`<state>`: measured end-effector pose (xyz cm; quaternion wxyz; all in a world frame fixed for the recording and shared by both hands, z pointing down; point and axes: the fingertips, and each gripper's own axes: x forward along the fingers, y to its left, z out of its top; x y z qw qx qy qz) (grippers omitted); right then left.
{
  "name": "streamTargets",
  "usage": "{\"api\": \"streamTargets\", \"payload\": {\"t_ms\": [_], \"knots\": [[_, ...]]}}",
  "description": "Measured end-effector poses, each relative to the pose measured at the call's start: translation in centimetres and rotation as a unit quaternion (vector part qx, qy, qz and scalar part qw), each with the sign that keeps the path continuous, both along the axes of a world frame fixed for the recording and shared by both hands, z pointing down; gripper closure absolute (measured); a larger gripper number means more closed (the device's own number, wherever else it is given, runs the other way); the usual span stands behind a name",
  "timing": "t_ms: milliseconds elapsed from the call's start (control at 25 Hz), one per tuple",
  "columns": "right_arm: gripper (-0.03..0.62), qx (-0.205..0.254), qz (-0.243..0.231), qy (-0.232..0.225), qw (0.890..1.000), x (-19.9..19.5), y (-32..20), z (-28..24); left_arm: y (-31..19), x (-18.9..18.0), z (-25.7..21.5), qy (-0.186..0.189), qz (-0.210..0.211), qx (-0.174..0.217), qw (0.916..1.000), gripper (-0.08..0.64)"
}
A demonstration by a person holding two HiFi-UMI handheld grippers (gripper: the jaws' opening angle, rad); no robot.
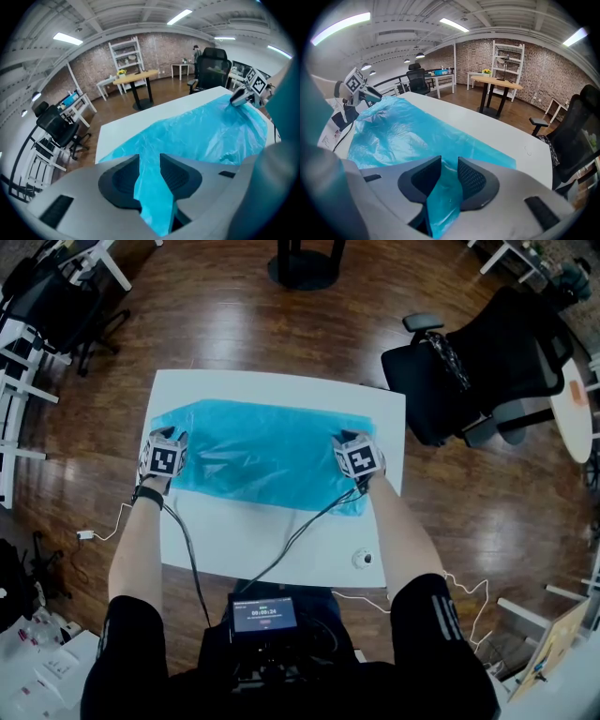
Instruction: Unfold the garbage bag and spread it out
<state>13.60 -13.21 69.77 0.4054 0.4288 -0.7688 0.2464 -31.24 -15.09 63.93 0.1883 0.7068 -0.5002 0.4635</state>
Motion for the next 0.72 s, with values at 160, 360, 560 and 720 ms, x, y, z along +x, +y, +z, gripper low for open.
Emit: {"api": "streamTargets", "payload": {"t_ms": [160,360,560,720], "knots": [[0.445,0.009,-0.001,-0.010,1.000,-0.9,-0.1,-0.8,-2.0,-0.8,1.1,0.003,-0.022,-0.023,0.9995,0.414],[0.445,0.010,-0.007,-0.015,1.000,-1.1,-0.2,-1.0,-2.6,-0.8,3.4,-0.015,-0.024,-0.057,0.9980,0.414],[0.445,0.011,-0.017,-0.007,1.000,-0.8,-0.1,-1.0,-3.0,-0.2,4.3,-0.009,-0.031,-0.062,0.9976,0.416],[0.445,0.020,-0.016,-0.005,1.000,-0.2,-0.6,-1.0,-3.8,0.2,4.4,-0.009,-0.025,-0.060,0.9979,0.416]]}}
